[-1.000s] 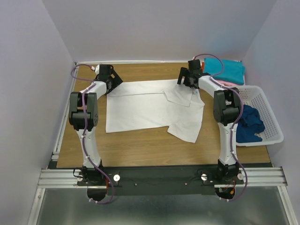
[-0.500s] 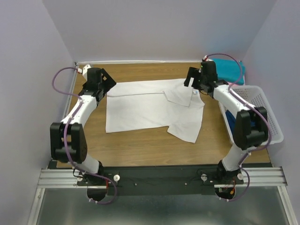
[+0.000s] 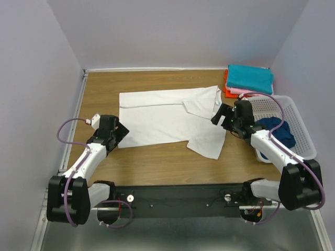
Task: Fold and stack the t-shirts
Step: Fold the tshirt
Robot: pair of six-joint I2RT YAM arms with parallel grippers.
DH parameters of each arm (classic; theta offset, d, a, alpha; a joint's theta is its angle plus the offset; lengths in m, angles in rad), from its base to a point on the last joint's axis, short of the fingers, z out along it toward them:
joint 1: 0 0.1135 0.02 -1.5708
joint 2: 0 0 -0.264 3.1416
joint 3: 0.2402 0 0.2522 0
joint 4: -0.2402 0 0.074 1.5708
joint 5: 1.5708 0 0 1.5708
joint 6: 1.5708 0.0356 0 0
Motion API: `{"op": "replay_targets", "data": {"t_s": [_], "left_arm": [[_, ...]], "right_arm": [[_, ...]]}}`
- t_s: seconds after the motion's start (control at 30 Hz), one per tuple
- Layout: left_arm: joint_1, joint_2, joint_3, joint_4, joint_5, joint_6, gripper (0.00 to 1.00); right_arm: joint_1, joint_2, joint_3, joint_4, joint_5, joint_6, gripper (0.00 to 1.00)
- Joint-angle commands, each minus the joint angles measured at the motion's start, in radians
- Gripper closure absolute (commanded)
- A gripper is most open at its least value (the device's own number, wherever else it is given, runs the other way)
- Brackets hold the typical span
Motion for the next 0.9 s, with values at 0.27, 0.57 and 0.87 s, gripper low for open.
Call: {"op": "replay_targets", "data": {"t_s": [0.27, 0.57, 0.87], "left_arm": [[-0.002, -0.077, -0.119, -0.091, -0.040, -0.127, 0.27], [-0.002, -0.035, -0.105, -0.083, -0.033, -0.120, 0.49], [-0.003, 0.020, -0.078, -0.074, -0.040, -0.085, 0.92]], "right_arm": [[0.003, -0.112, -0.063, -0.074, 0.033, 0.046, 0.00], [0.003, -0.107, -0.053, -0.100, 0.053, 0.031, 0.00], [0.003, -0.093, -0.067, -0.130, 0.075, 0.014, 0.00]]}}
